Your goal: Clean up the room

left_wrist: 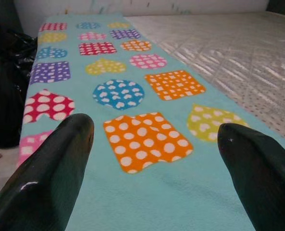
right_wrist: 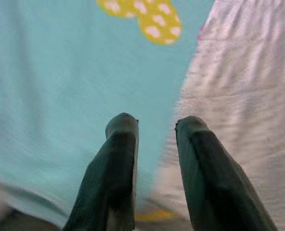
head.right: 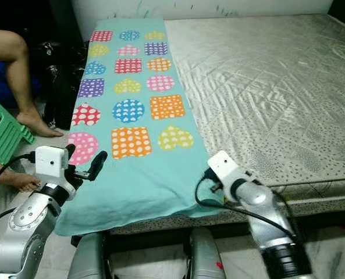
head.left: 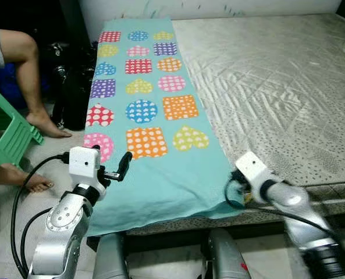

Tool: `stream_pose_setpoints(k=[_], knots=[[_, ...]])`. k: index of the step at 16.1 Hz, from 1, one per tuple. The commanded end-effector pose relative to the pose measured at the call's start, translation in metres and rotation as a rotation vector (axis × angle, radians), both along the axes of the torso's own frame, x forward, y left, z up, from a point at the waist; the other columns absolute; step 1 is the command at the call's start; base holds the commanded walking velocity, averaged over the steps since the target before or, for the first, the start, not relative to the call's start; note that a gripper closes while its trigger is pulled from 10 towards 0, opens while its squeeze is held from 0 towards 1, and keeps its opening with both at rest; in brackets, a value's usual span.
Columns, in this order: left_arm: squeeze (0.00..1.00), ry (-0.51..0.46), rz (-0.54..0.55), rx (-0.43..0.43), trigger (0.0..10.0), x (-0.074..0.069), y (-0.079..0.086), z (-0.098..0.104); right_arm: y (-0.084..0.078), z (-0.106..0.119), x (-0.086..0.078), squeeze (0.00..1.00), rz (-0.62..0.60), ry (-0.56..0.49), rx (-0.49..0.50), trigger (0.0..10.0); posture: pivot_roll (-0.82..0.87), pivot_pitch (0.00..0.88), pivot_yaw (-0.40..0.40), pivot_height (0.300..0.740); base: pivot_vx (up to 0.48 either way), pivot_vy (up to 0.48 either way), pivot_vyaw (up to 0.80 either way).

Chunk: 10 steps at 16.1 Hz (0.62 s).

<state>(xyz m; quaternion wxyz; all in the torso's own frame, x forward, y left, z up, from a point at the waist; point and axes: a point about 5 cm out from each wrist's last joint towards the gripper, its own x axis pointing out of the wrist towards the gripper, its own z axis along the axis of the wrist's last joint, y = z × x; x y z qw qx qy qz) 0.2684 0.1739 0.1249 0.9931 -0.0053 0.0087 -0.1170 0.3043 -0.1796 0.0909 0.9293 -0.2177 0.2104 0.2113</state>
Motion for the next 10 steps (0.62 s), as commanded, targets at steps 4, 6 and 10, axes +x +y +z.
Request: stream_pose_setpoints(k=[4, 6, 10], knots=[[0.0, -0.001, -0.008, 0.005, 10.0, 0.001, 0.001, 0.0, 0.026, -0.033, -0.019, 1.0, 0.016, 0.179, 0.096, 10.0, -0.03, 0.036, 0.018, 0.57, 0.0, 0.0, 0.0], [0.0, 0.003, -0.012, 0.006, 10.0, 0.001, 0.0, -0.001, 0.031, -0.044, -0.022, 1.0, 0.032, 0.217, 0.048, 10.0, -0.03, 0.042, 0.018, 0.57, 0.0, 0.0, 0.0], [0.0, 0.004, -0.008, 0.007, 10.0, 0.001, 0.001, 0.0, 0.033, -0.054, -0.02, 1.0, 0.141, 0.225, -0.174, 10.0, -0.03, 0.048, 0.01, 0.57, 0.0, 0.0, 0.0]])
